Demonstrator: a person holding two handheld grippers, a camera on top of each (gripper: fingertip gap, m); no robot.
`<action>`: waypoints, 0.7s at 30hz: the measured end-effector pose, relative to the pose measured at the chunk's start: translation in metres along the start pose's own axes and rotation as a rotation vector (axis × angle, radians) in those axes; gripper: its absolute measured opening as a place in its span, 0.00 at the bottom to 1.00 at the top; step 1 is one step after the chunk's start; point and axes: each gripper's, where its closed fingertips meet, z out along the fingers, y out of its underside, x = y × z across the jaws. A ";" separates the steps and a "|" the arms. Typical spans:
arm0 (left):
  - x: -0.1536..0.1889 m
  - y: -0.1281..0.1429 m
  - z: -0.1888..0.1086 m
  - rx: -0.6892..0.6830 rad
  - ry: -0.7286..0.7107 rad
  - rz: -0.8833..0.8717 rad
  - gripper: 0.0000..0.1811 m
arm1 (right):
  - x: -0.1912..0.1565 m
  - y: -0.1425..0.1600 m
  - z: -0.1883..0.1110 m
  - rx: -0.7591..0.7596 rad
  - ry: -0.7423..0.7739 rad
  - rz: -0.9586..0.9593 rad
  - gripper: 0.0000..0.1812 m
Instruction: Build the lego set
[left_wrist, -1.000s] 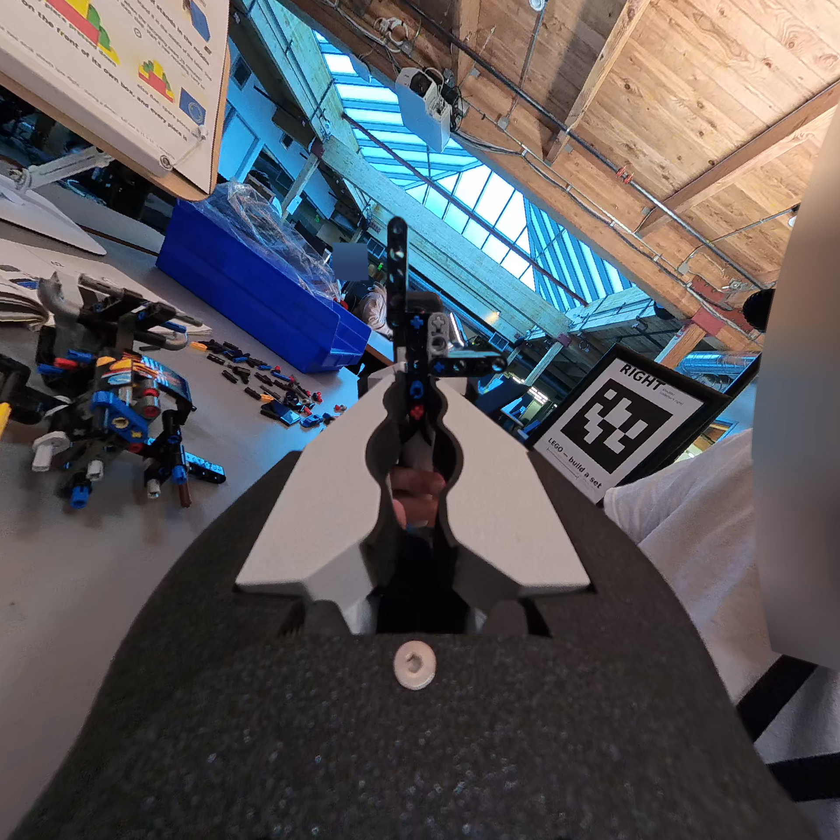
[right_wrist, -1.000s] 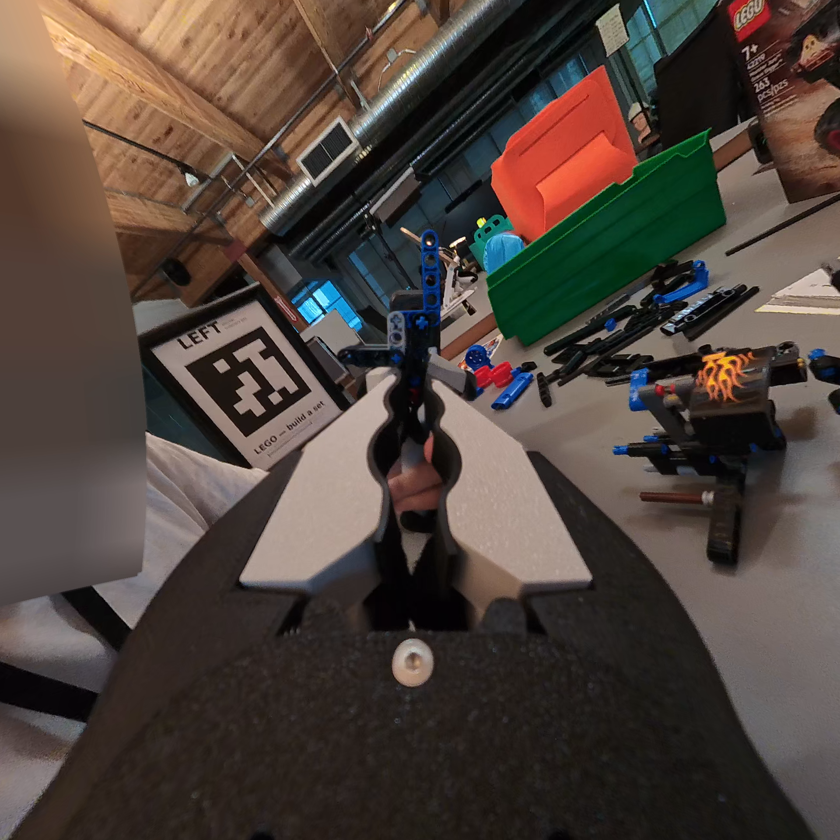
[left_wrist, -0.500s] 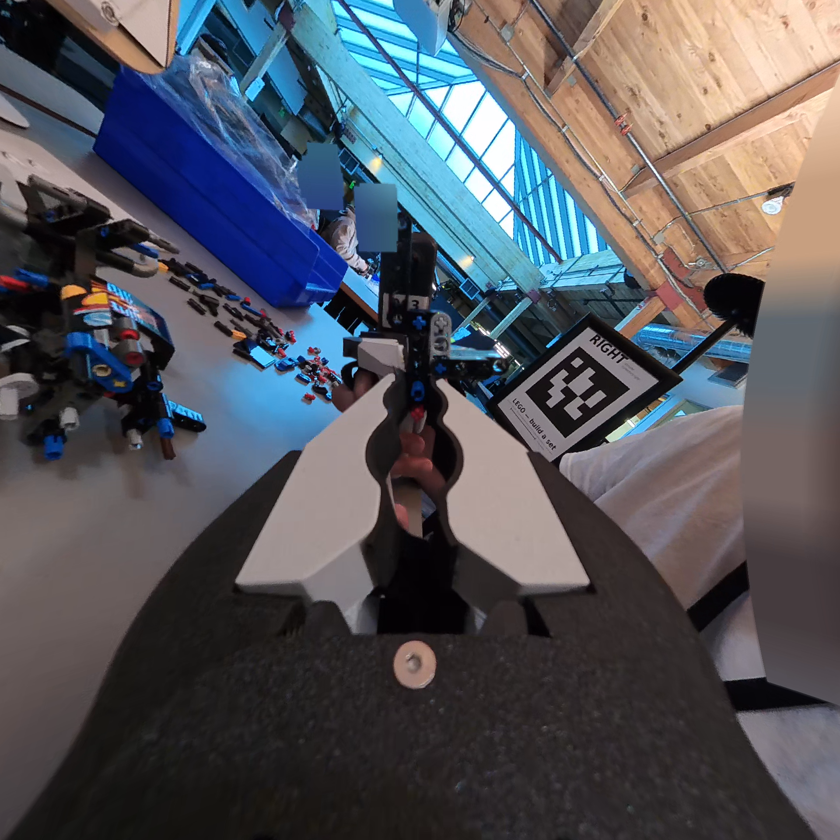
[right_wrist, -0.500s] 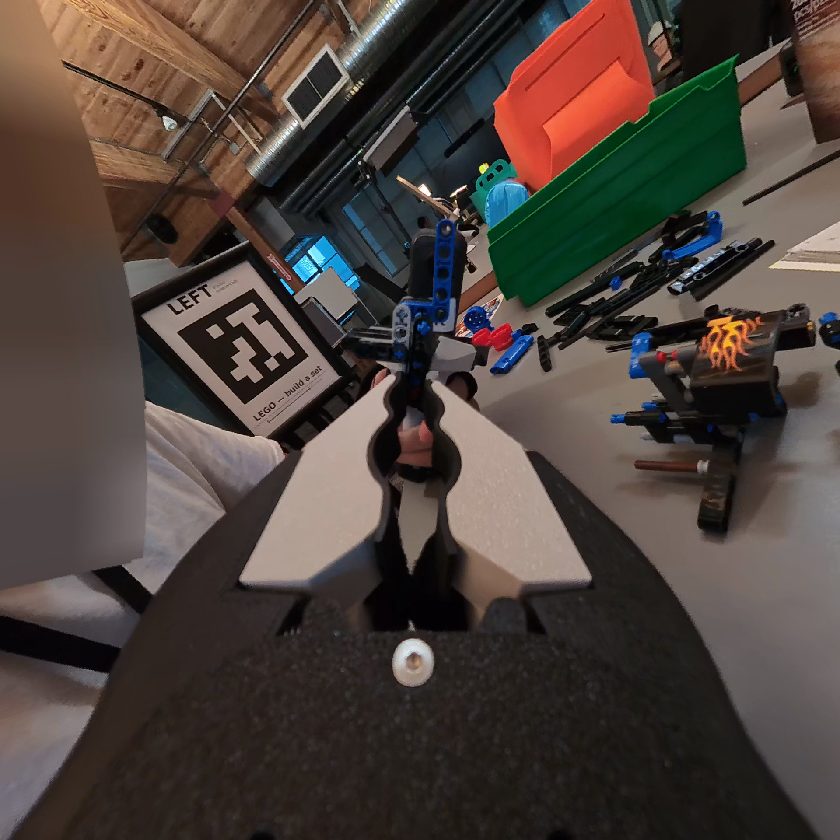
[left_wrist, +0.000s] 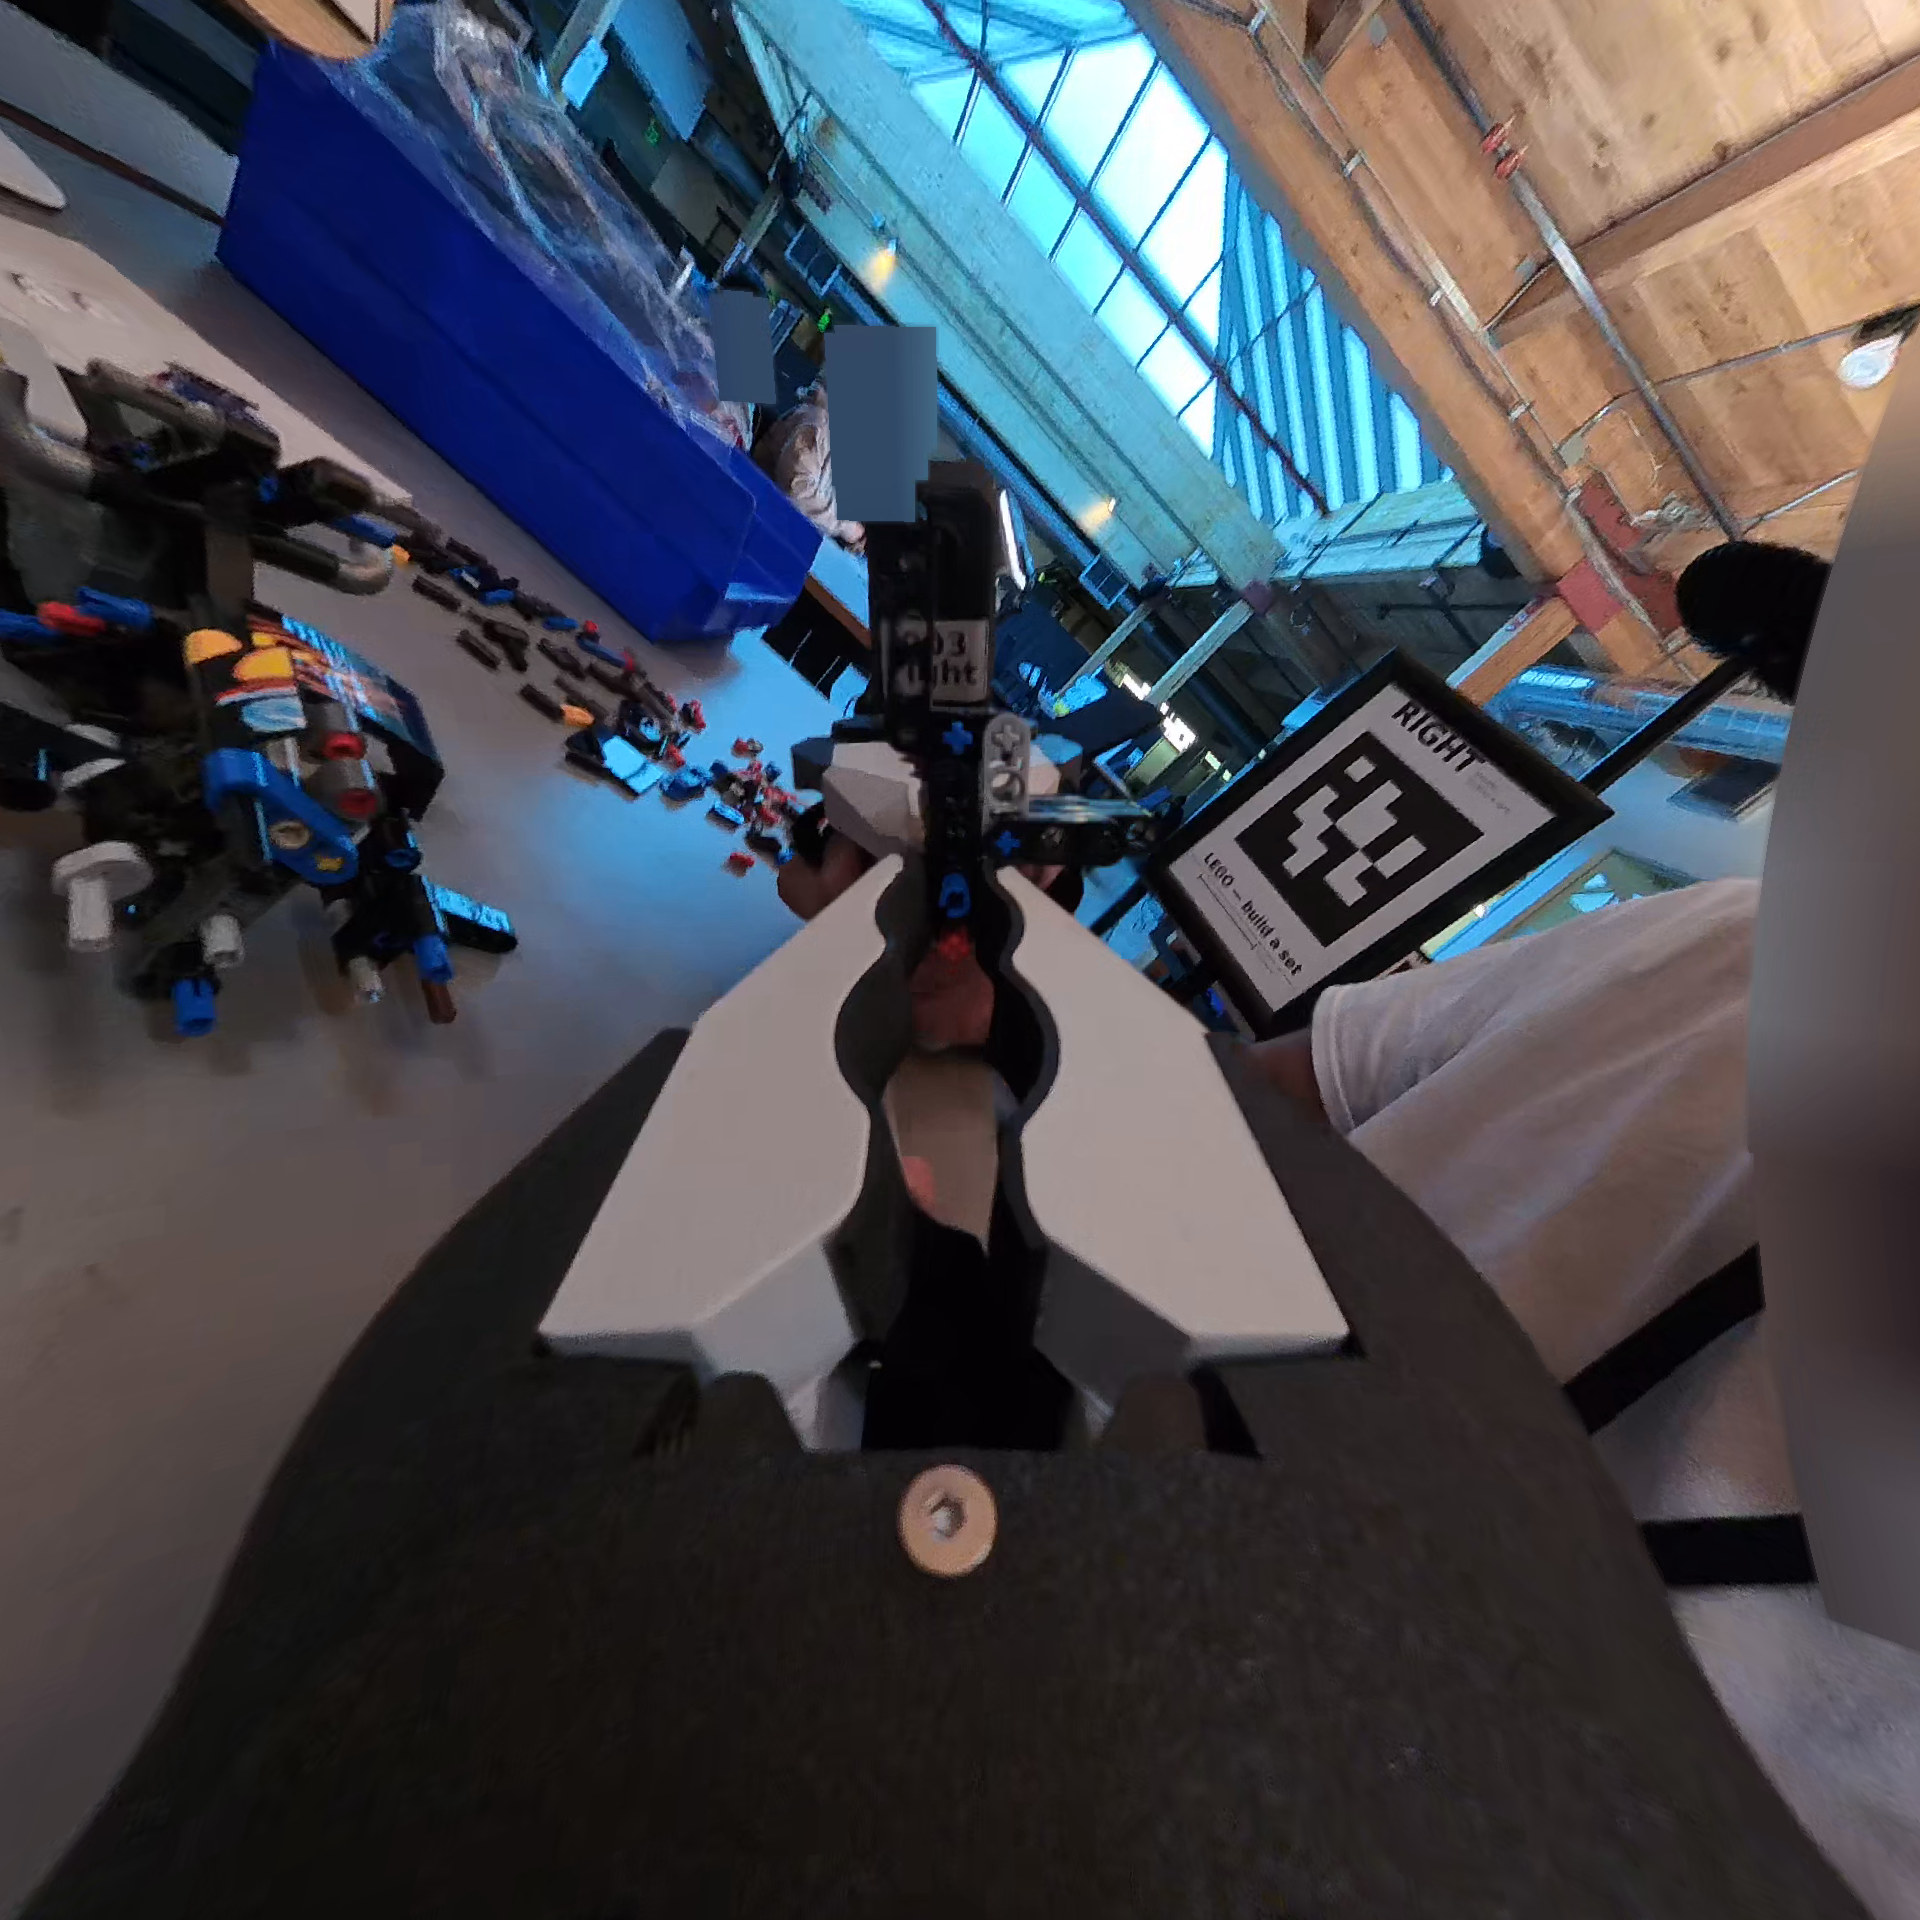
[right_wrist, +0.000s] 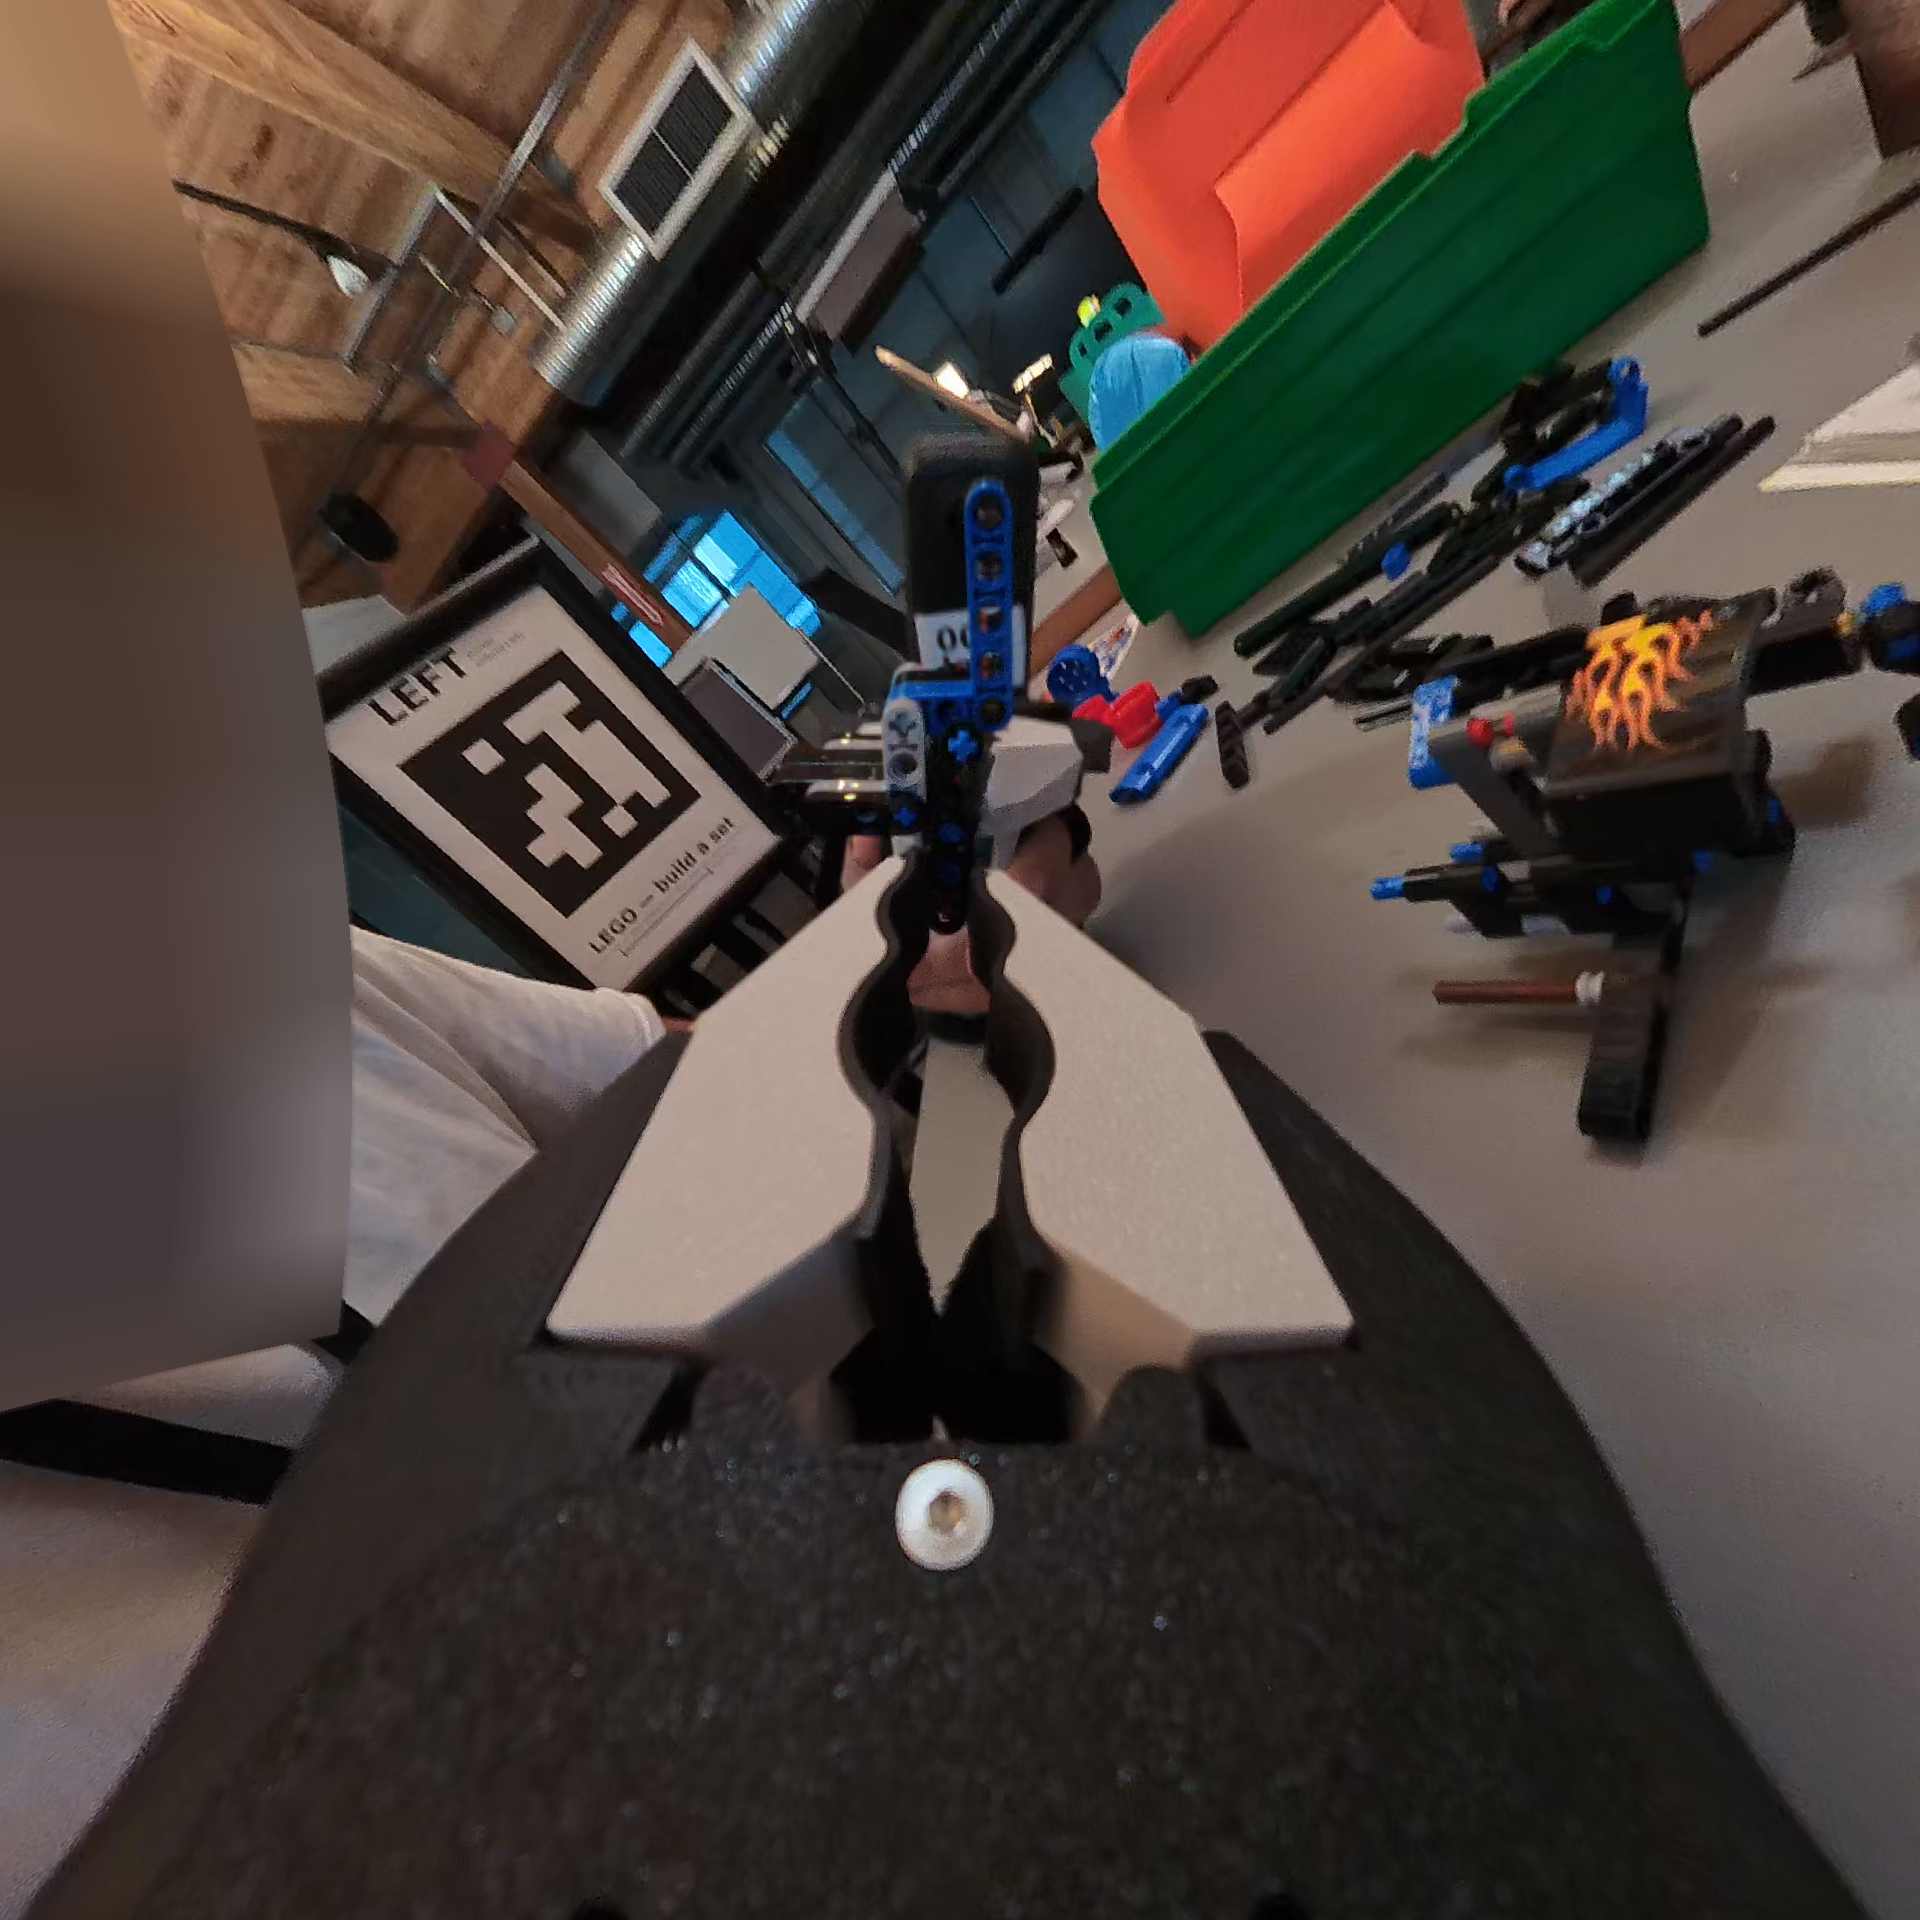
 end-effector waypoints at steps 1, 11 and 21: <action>0.000 -0.002 0.001 0.024 0.002 -0.007 0.03 | 0.000 -0.003 -0.001 0.018 0.001 -0.008 0.03; 0.006 -0.014 0.008 0.138 0.029 0.043 0.03 | -0.007 -0.018 -0.005 0.128 -0.043 0.007 0.03; 0.007 -0.014 0.008 0.139 0.031 0.054 0.03 | -0.010 -0.009 -0.004 0.054 -0.035 -0.059 0.03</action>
